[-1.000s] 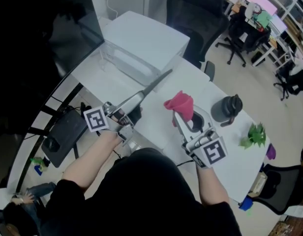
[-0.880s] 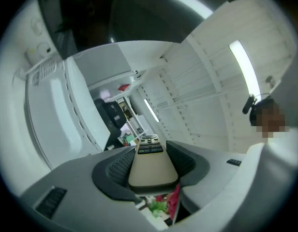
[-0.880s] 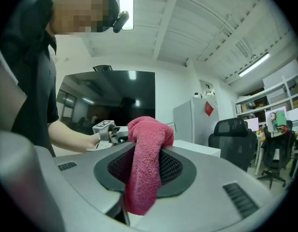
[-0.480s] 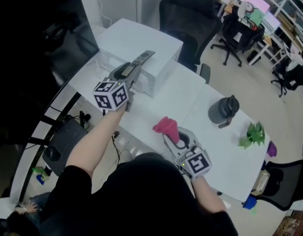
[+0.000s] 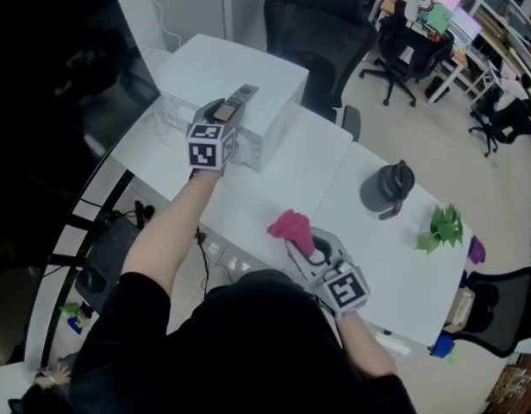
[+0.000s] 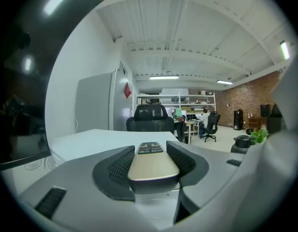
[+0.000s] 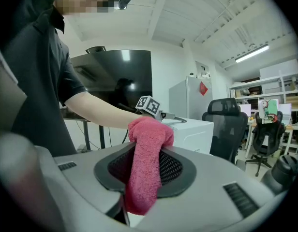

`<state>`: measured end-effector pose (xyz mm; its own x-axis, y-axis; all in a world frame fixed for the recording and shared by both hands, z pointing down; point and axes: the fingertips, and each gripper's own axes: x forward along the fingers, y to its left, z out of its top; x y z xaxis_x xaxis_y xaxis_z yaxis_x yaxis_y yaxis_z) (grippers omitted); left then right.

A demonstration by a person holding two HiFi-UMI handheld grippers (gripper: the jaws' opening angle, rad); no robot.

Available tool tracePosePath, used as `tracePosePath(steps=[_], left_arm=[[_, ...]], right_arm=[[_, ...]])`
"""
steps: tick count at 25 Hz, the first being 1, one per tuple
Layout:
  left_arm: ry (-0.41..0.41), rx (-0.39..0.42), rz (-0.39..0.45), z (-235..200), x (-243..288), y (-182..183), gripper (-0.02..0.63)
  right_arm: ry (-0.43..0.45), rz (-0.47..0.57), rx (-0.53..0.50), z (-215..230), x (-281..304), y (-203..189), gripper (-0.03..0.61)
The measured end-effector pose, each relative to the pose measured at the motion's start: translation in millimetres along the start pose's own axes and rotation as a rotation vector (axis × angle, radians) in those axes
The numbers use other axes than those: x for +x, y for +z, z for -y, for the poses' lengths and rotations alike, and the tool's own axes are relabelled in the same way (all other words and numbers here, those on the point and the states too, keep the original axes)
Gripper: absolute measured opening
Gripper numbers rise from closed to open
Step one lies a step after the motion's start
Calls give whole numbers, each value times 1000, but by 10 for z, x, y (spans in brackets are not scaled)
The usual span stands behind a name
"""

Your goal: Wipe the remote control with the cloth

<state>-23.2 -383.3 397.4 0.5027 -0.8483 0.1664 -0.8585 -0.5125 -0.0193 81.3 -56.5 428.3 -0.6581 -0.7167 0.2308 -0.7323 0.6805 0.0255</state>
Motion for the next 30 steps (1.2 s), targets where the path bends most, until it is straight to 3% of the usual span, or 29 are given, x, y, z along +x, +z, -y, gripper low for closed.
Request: tracePosePath(steps=[5,9,14,18,21,23,30], left_arm=[[41,88,-87,-111,251,-164,209],[44,90,-102,-162,284,-166,209],[-10,41,-15,-29,-80,47,209],[-39,-49,96,-5,-1018,-16,209],[-24,-109,96,-5,-1759,-394,209],[-24,-124,37,46,-2032,-760,209],[-26,-87,-231,116,-1709,-2074,209]], right_arm=[[-11,-8,-6,0,-12,40,114],[-22,-10,0,1,-34,35,114],[-26,4,10,21,-64,54,114],[-29,16,22,68,-64,81,114],[-27,8,40,122,-48,61,114],[-19,0,52,146,-20,35,114],[33,-49,60,5,100,-49,114]])
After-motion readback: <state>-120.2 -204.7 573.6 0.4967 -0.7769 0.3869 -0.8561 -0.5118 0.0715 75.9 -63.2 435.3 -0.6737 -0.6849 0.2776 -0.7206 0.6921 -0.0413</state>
